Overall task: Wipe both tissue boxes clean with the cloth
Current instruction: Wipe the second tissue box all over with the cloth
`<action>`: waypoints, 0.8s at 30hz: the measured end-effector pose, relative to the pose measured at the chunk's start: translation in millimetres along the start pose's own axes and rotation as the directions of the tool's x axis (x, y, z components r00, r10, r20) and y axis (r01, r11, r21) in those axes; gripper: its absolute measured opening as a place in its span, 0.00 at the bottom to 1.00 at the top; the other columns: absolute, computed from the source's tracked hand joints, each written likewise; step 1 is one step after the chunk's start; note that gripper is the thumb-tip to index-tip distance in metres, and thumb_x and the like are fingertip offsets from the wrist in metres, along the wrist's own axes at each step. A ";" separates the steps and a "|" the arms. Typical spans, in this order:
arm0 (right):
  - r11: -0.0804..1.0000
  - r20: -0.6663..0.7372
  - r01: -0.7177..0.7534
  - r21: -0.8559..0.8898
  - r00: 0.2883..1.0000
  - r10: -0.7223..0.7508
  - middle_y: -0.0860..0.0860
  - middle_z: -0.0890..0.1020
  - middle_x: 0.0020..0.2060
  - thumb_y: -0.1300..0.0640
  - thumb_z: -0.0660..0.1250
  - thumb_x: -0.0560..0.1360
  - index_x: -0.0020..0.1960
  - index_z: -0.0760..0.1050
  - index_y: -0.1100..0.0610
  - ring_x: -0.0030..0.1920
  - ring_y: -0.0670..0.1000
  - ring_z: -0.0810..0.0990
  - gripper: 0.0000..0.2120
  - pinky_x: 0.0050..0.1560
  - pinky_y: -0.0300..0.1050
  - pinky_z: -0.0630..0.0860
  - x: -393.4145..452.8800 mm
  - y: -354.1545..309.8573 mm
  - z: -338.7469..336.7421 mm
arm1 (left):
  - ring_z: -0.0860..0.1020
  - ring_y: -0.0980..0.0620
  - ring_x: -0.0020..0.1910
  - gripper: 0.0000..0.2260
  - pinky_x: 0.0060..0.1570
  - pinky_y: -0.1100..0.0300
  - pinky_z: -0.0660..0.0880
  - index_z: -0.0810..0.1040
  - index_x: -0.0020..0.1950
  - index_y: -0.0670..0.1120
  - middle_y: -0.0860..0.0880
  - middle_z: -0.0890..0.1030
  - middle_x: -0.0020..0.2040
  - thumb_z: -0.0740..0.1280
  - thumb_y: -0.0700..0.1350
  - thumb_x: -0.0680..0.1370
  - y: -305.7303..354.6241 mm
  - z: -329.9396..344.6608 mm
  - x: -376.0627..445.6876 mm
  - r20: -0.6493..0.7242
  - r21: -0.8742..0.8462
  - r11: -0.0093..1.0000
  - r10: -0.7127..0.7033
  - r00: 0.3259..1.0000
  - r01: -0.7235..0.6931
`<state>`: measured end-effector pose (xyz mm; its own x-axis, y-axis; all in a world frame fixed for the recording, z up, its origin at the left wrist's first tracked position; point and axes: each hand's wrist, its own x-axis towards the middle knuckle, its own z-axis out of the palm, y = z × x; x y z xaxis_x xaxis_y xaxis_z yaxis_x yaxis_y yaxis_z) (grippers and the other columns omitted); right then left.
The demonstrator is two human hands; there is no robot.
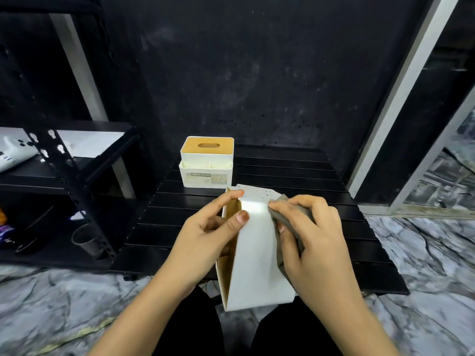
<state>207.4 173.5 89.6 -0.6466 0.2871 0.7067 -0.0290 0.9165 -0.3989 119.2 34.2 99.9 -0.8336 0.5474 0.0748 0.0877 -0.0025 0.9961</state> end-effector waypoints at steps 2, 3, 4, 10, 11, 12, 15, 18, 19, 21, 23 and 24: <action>1.000 -0.002 0.012 0.001 1.000 -0.012 0.48 0.73 0.52 0.56 0.55 0.74 0.56 0.77 0.53 0.48 0.48 0.67 0.15 0.46 0.31 0.66 -2.0 -2.1 0.9 | 0.78 0.35 0.50 0.18 0.53 0.40 0.76 0.78 0.50 0.68 0.32 0.77 0.46 0.69 0.61 0.60 1.3 0.5 -0.3 -0.013 -0.022 1.000 -0.005 1.000 0.005; 1.000 -0.002 0.017 0.004 1.000 -0.017 0.47 0.72 0.53 0.56 0.56 0.74 0.56 0.77 0.52 0.49 0.47 0.67 0.15 0.47 0.32 0.67 -2.9 -3.2 1.9 | 0.78 0.34 0.49 0.17 0.53 0.41 0.76 0.79 0.49 0.67 0.32 0.78 0.44 0.70 0.60 0.61 0.4 0.8 -0.3 -0.016 -0.029 1.000 -0.005 1.000 0.005; 1.000 0.000 0.020 0.014 1.000 -0.020 0.46 0.71 0.53 0.56 0.56 0.74 0.56 0.76 0.52 0.49 0.47 0.67 0.15 0.47 0.32 0.67 -4.0 -4.4 3.0 | 0.79 0.36 0.46 0.16 0.52 0.42 0.77 0.79 0.50 0.66 0.34 0.78 0.42 0.70 0.59 0.62 -1.8 1.4 0.1 -0.018 -0.032 0.999 0.001 1.000 -0.001; 0.996 0.000 0.016 0.093 1.000 -0.016 0.46 0.71 0.55 0.58 0.58 0.74 0.57 0.77 0.53 0.52 0.48 0.69 0.14 0.56 0.28 0.63 -4.5 -5.5 7.3 | 0.79 0.52 0.43 0.17 0.46 0.59 0.76 0.79 0.51 0.66 0.47 0.81 0.44 0.70 0.58 0.63 -16.2 4.7 1.5 -0.078 0.079 0.986 0.156 0.985 -0.150; 0.994 0.006 0.013 0.104 1.000 -0.014 0.45 0.71 0.54 0.58 0.59 0.74 0.57 0.77 0.53 0.52 0.48 0.70 0.14 0.56 0.28 0.62 -4.7 -5.6 7.9 | 0.80 0.53 0.45 0.17 0.48 0.62 0.76 0.78 0.51 0.66 0.49 0.82 0.46 0.69 0.58 0.63 -17.9 4.9 1.8 -0.080 0.101 0.980 0.181 0.980 -0.173; 0.993 0.020 0.010 0.114 1.000 -0.012 0.45 0.71 0.54 0.58 0.59 0.74 0.57 0.77 0.52 0.52 0.48 0.70 0.14 0.56 0.28 0.62 -5.5 -5.9 8.8 | 0.80 0.54 0.46 0.17 0.50 0.62 0.76 0.78 0.51 0.66 0.50 0.82 0.47 0.69 0.58 0.63 -20.2 5.0 2.1 -0.077 0.118 0.974 0.201 0.977 -0.191; 0.988 0.069 -0.021 0.152 0.998 0.010 0.42 0.70 0.53 0.56 0.58 0.74 0.57 0.76 0.50 0.52 0.48 0.70 0.14 0.55 0.27 0.63 -8.4 -4.7 12.8 | 0.79 0.54 0.49 0.17 0.55 0.58 0.76 0.78 0.52 0.66 0.52 0.81 0.48 0.69 0.56 0.64 -30.4 5.5 2.5 -0.065 0.146 0.967 0.220 0.973 -0.209; 0.979 0.102 -0.061 0.196 0.994 0.041 0.40 0.71 0.51 0.58 0.60 0.73 0.56 0.76 0.47 0.51 0.48 0.72 0.14 0.54 0.26 0.64 -13.0 -0.7 17.3 | 0.79 0.56 0.50 0.17 0.55 0.57 0.77 0.79 0.53 0.66 0.53 0.81 0.49 0.69 0.56 0.64 -41.5 6.4 1.2 -0.075 0.142 0.970 0.208 0.975 -0.196; 0.975 0.109 -0.071 0.209 0.993 0.049 0.39 0.71 0.51 0.59 0.61 0.73 0.56 0.76 0.47 0.52 0.48 0.72 0.14 0.54 0.27 0.64 -14.7 0.1 18.5 | 0.79 0.57 0.50 0.18 0.55 0.58 0.77 0.78 0.53 0.67 0.53 0.81 0.49 0.69 0.57 0.63 -43.5 6.3 0.4 -0.078 0.138 0.972 0.203 0.976 -0.191; 0.973 0.111 -0.076 0.219 0.992 0.053 0.39 0.71 0.52 0.58 0.60 0.73 0.56 0.76 0.47 0.53 0.47 0.72 0.14 0.54 0.26 0.64 -17.0 0.5 19.9 | 0.79 0.58 0.52 0.19 0.54 0.62 0.76 0.78 0.54 0.68 0.55 0.82 0.51 0.70 0.57 0.64 -44.6 6.1 -0.3 -0.074 0.130 0.973 0.199 0.977 -0.189; 0.974 0.114 -0.072 0.215 0.992 0.048 0.39 0.71 0.52 0.56 0.58 0.73 0.56 0.75 0.47 0.53 0.46 0.71 0.15 0.55 0.26 0.63 -18.3 -0.3 20.8 | 0.79 0.58 0.54 0.20 0.54 0.64 0.75 0.76 0.55 0.71 0.57 0.82 0.52 0.73 0.56 0.66 -44.5 4.9 0.5 -0.073 0.127 0.975 0.194 0.978 -0.184; 0.975 0.115 -0.068 0.211 0.992 0.044 0.39 0.71 0.53 0.56 0.58 0.73 0.57 0.75 0.47 0.53 0.46 0.70 0.15 0.55 0.26 0.63 -18.9 -0.8 21.3 | 0.79 0.59 0.55 0.21 0.53 0.66 0.74 0.75 0.56 0.72 0.58 0.82 0.53 0.75 0.56 0.67 -44.3 4.2 1.0 -0.077 0.120 0.977 0.189 0.979 -0.179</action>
<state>203.4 161.4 64.2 -0.7309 0.2932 0.6163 -0.1452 0.8156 -0.5601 116.8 38.4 55.7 -0.8417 0.4706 0.2645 0.2999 0.0002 0.9540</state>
